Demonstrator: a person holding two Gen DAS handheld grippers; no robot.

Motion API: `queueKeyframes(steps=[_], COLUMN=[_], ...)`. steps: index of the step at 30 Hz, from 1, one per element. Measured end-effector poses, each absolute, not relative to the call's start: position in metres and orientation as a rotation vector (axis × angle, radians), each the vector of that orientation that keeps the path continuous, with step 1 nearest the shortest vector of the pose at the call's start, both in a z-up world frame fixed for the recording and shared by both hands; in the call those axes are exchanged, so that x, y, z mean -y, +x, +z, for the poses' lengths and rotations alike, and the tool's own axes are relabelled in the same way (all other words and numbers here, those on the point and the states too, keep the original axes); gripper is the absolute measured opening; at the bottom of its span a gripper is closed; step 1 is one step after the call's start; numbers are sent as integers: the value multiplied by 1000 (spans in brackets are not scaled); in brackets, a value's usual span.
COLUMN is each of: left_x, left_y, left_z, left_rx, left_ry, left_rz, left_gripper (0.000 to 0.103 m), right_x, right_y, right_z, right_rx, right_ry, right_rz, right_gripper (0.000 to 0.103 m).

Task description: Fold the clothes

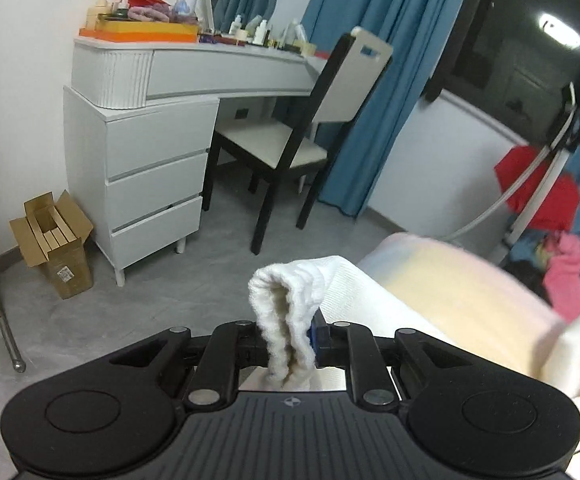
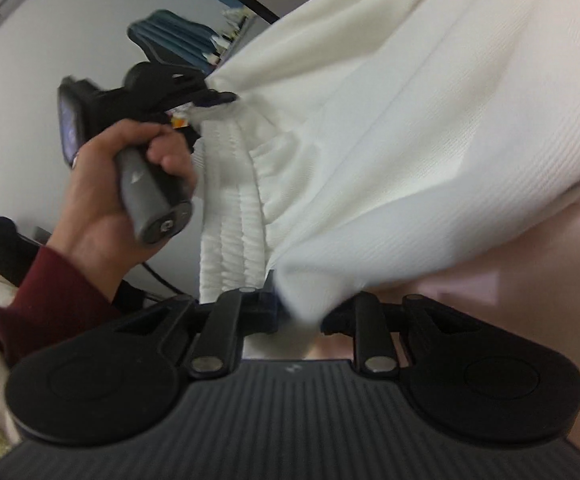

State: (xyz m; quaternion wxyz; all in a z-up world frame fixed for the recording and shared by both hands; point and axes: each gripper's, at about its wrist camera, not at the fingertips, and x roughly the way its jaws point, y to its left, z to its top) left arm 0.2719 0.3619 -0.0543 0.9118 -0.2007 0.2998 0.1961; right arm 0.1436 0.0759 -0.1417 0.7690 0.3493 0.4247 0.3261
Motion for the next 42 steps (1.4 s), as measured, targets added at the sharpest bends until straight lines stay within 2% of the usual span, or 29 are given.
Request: queueKeyframes(steps=[2,4,5,7,8,9,10,11,18,21,25,29,32,37,42], left_x=[-357,-347,-343,-333,-327,-321,-314,-305,-213,-162,-91,-30,3,47,78], left_y=[276,274,271,265,259,249,239,227,139,101,61,37,42,78,159], left_z=[-62,-61,-60,-53,-47,-40,-34,-26,22,30,36,28,17,-2,-27], left_rx=[-627,-622,-618,-617,-609,-591,-573,-549,-434,-399,-370,-351,-388,-416,-461], left_ry=[-382,-352,-334,-300,-284,-270,-262,-252,-187,-184,-159,-131,-110,-35,31], left_rz=[403,402,404,397,392,388,384,381,244,152,28,-57,-84,-93,-117], left_gripper=[21,32,37,67,73,82,86,86,88,93,93,96,96,90,83], right_x=[-78,-76,-75,-73,-72,-71,-70,-69,-4,44,117,180,208,223,251], right_y=[144,140,138,134,131,129,127,124,85,64,35,14,15,45,69], right_z=[-141,-132,-127,-117,-112,-107,-102,-97,-41,-16,5,5,1,-7,-25], right_rx=[-910,-898,-891,-878,-871,-864,-858,-851,-663,-569,-481,-420,-406,-383,-360], right_ry=[738,705,688,653,635,618,600,583,431,354,269,208,199,283,362], right_rz=[721,717,713,706,703,699,695,692,620,547,435,314,223,97,25], right_gripper=[24,27,33,41,50,66,73,76,76,76,76,76,76,76,75])
